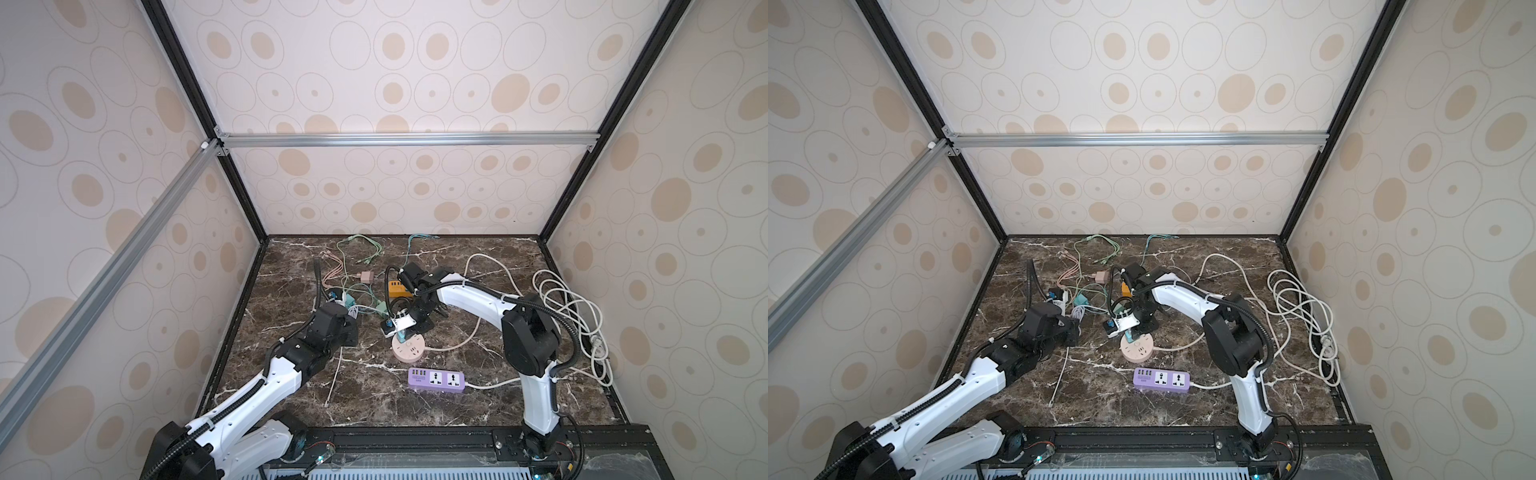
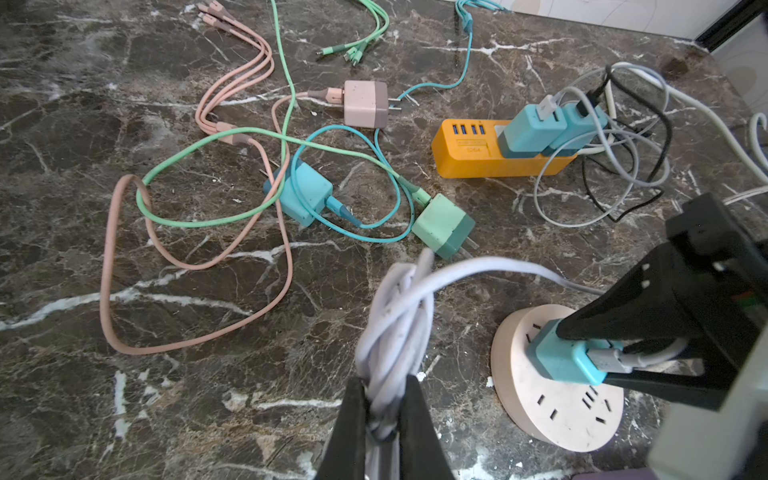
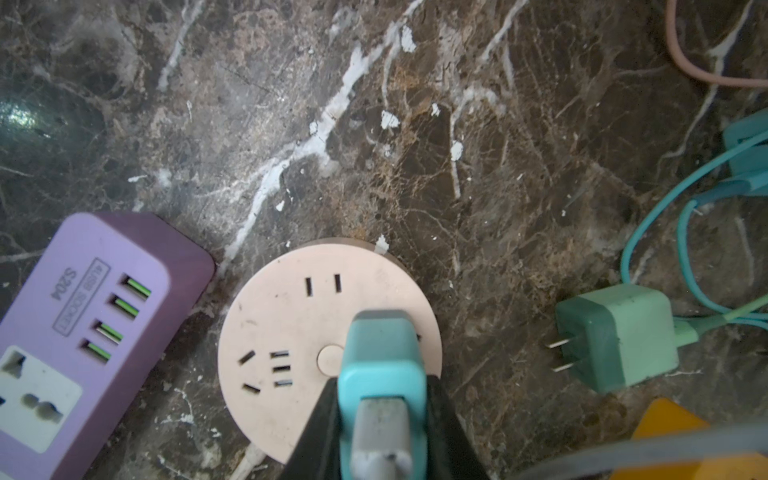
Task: Insert the plug
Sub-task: 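Lower the teal charger onto the pink round socket with right gripper, then open right gripper off the teal charger while left gripper drops white cable coil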
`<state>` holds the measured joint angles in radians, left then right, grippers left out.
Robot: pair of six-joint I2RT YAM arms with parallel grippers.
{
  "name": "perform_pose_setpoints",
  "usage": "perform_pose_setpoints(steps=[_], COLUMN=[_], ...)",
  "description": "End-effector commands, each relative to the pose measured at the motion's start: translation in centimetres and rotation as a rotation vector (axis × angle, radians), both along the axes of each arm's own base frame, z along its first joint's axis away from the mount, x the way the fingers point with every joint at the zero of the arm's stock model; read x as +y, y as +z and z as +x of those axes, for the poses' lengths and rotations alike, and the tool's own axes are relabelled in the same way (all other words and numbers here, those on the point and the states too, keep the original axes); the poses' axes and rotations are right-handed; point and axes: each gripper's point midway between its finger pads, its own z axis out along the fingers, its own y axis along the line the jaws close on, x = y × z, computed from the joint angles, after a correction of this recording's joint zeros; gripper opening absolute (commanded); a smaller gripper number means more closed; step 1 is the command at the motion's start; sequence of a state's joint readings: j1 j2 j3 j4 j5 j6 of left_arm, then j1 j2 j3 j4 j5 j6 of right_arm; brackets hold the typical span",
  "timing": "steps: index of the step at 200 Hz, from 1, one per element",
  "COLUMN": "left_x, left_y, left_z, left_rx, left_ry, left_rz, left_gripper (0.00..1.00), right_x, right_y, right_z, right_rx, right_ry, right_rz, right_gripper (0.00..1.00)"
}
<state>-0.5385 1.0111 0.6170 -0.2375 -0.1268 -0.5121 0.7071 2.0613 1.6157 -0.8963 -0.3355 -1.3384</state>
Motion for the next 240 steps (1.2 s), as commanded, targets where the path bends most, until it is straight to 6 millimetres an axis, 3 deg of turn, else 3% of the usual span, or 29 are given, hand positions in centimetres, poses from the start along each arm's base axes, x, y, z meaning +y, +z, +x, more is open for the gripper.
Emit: perform_pose_setpoints(steps=[1,21,37,46,83,116,139,163,197,240], left_x=[0.4,0.1,-0.3,-0.3,0.6,-0.9,-1.1,0.5,3.0,4.1], left_y=[0.5,0.2,-0.3,-0.7,-1.8,-1.2,-0.1,0.8,0.3,-1.3], left_z=[0.9,1.3,1.6,1.6,1.8,2.1,2.1,1.5,-0.7,-4.6], left_rx=[-0.028,-0.013,0.008,0.022,0.046,0.006,-0.019,-0.007,0.075,0.096], left_ry=[0.026,0.011,-0.017,-0.02,-0.047,-0.231,-0.334,-0.42,-0.535,-0.63], left_rz=[0.017,0.043,0.063,0.083,0.208,0.29,0.398,0.584,0.789,0.78], left_gripper=[0.0,0.0,0.0,0.0,0.0,0.0,0.0,0.0,0.0,0.0], right_x=[-5.0,-3.1,-1.4,-0.7,0.6,-0.2,-2.0,-5.3,-7.2,-7.2], right_y=[-7.2,-4.5,-1.2,0.6,5.8,9.0,11.7,14.2,15.5,15.8], right_z=[-3.1,-1.7,-0.7,-0.4,2.2,5.8,8.8,11.4,11.8,11.7], right_rx=[0.16,0.124,0.096,0.082,-0.049,-0.206,-0.306,-0.368,-0.347,-0.326], right_ry=[-0.123,-0.208,-0.272,-0.288,-0.433,-0.677,-0.92,-1.202,-1.324,-1.353], right_rz=[-0.284,-0.192,-0.079,-0.017,0.177,0.33,0.482,0.609,0.707,0.758], right_gripper=[0.03,0.37,0.62,1.0,1.0,1.0,1.0,1.0,1.0,1.0])
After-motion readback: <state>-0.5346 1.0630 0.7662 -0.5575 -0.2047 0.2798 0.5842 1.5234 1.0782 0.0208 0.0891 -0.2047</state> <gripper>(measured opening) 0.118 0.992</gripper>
